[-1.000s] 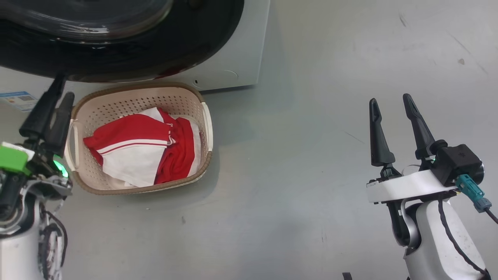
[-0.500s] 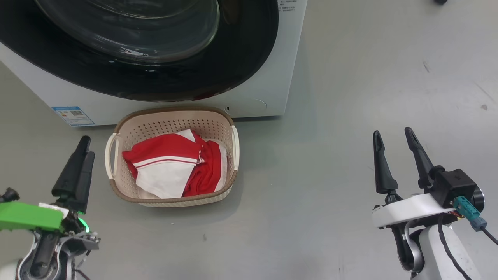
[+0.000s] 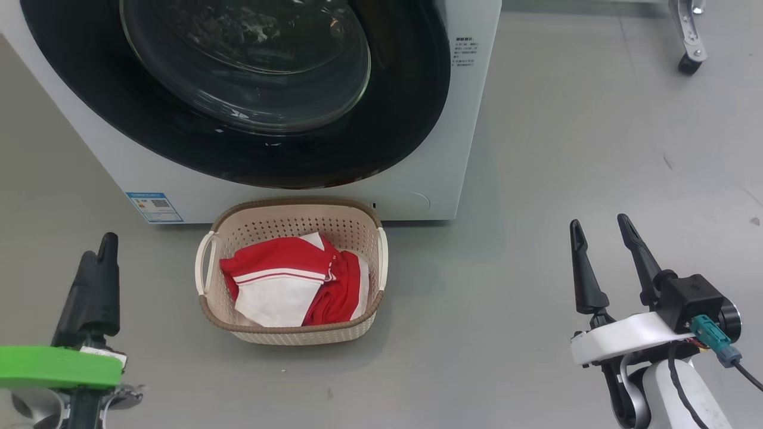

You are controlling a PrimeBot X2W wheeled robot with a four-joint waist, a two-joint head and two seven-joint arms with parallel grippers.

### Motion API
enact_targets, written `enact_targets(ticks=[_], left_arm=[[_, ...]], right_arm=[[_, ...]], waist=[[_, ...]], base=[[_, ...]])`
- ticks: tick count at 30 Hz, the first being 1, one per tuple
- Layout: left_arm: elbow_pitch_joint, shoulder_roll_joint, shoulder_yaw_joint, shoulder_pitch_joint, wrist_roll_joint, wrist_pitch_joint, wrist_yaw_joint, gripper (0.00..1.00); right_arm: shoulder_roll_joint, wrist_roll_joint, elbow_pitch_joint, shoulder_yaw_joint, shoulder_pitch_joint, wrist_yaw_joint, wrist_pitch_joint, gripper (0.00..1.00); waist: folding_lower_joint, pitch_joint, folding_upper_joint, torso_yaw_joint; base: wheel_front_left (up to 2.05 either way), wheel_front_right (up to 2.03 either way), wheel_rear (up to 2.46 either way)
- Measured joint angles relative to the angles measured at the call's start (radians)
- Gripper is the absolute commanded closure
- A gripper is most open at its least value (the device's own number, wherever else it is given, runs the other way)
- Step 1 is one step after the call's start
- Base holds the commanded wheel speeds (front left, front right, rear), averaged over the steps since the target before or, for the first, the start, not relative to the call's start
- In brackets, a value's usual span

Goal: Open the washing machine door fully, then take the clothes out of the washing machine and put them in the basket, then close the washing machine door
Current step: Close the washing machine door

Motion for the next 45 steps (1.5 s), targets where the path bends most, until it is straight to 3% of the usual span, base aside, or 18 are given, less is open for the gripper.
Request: enact_targets(ticks=[7, 10, 15, 29, 45], left_arm=[[-0.042, 0.086, -0.054, 0.044, 0.327, -0.12, -0.001, 0.0], [-0.043, 0.097, -0.067, 0.082, 0.424, -0.156, 0.0, 0.0], [-0.05, 0.129, -0.121, 0.138, 0.584, -0.178, 0.042, 0.0], [-0.037, 0.123, -0.224, 0.234, 0.78, -0.188, 0.166, 0.0], [-0.038, 0.075, -0.253, 0.237, 0.813, -0.206, 0.201, 0.0]], right_arm=[[-0.002, -0.018, 0.001, -0.001, 0.013, 0.008, 0.0, 0.0], [-0.002, -0.019, 0.002, 0.0, 0.027, 0.009, 0.0, 0.0], [-0.002, -0.022, 0.003, 0.0, 0.059, 0.009, 0.0, 0.0], [0.0, -0.029, 0.007, -0.001, 0.116, 0.008, 0.0, 0.0], [0.001, -0.034, 0.003, -0.001, 0.131, 0.008, 0.0, 0.0]], waist=[[0.0, -0.048, 0.0, 0.004], [0.0, -0.067, 0.0, 0.001], [0.0, -0.092, 0.0, -0.009], [0.0, -0.125, 0.0, -0.023], [0.0, -0.133, 0.0, -0.014]], base=[[0.0, 0.0, 0.0], [0.0, 0.0, 0.0], [0.0, 0.0, 0.0], [0.0, 0.0, 0.0], [0.0, 0.0, 0.0]])
